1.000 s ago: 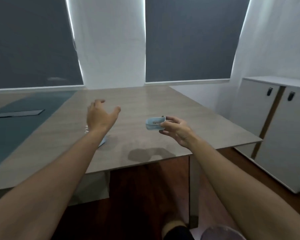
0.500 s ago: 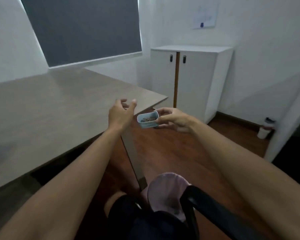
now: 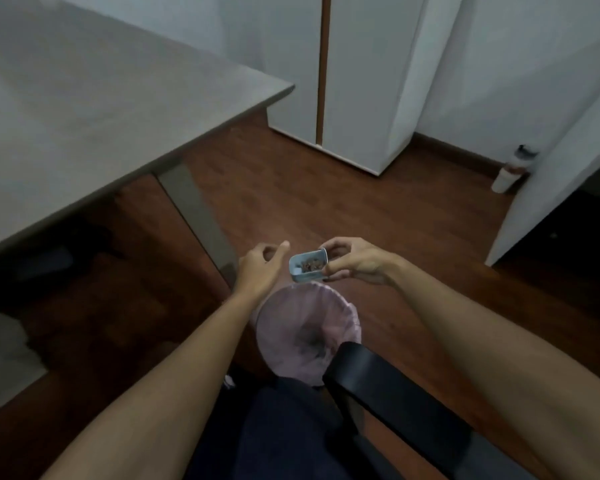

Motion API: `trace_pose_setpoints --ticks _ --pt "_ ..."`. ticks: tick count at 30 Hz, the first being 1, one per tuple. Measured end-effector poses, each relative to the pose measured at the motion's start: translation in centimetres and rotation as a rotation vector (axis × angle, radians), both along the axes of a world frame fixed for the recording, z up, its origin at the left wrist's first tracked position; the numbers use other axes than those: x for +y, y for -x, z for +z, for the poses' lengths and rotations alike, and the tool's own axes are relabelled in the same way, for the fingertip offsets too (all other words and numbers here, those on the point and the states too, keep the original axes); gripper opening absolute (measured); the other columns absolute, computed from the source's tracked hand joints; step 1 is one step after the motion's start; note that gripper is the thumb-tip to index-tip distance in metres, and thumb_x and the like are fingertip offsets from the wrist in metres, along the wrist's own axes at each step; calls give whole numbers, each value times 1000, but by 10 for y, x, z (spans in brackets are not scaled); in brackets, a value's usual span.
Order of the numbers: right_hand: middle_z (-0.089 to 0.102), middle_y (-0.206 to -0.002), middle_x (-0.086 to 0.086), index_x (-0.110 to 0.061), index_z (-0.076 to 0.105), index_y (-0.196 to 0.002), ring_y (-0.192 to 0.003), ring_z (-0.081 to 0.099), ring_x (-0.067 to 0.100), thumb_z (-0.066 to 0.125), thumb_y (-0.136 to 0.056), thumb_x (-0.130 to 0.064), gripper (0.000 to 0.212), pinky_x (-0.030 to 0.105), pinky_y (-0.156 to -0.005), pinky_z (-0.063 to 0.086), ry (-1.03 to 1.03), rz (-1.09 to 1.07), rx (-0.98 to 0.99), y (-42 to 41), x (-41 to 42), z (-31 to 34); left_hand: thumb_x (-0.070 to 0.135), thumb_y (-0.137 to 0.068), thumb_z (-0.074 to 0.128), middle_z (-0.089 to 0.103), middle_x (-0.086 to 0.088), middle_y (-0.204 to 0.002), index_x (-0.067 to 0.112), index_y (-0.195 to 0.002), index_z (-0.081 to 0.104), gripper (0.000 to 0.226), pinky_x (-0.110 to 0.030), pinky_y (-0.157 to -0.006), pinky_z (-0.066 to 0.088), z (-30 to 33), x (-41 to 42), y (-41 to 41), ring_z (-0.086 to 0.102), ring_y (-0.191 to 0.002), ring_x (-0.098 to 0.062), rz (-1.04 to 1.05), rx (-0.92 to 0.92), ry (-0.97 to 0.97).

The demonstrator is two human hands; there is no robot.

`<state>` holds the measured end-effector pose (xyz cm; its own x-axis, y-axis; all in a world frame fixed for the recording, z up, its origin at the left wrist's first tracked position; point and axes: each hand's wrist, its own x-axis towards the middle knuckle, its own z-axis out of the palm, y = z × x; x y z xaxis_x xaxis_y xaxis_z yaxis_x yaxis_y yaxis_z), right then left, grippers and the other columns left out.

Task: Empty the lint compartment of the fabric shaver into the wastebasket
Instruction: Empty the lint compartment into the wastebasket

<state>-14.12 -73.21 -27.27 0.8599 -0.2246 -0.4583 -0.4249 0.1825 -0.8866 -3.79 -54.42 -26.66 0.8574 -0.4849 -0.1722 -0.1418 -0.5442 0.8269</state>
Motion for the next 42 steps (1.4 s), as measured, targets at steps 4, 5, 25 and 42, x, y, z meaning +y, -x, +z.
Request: trace_pose_setpoints --ticks 4,5,25,42 --pt "62 -103 13 -1 59 -108 -88 67 26 70 -74 17 40 34 -66 63 47 23 127 -3 -8 -65 48 -91 54 66 -13 -128 8 -123 64 52 -26 -90 40 -69 -2 0 59 -119 -30 39 120 -115" --pt "62 -99 11 1 58 -110 -83 65 22 70 -75 17 41 28 -58 61 80 14 153 -1 -7 -74 47 -91 53 64 -13 -130 11 -124 62 50 -26 -89 39 -80 -1 1 58 -120 -31 34 145 -146" --pt "68 -85 4 -7 71 -94 -85 65 22 82 -61 -48 54 26 -66 43 832 436 503 -40 12 -239 13 -89 57 38 -18 -141 32 -152 25 73 -40 -102 41 -228 7 -2 44 -130 -38 161 351 -288" --pt "70 -85 16 1 70 -89 -84 67 31 64 -69 -62 66 41 -72 57 929 400 577 -50 23 -246 17 -92 56 33 -16 -147 37 -153 18 74 -37 -102 41 -234 12 0 41 -134 -37 155 352 -284"
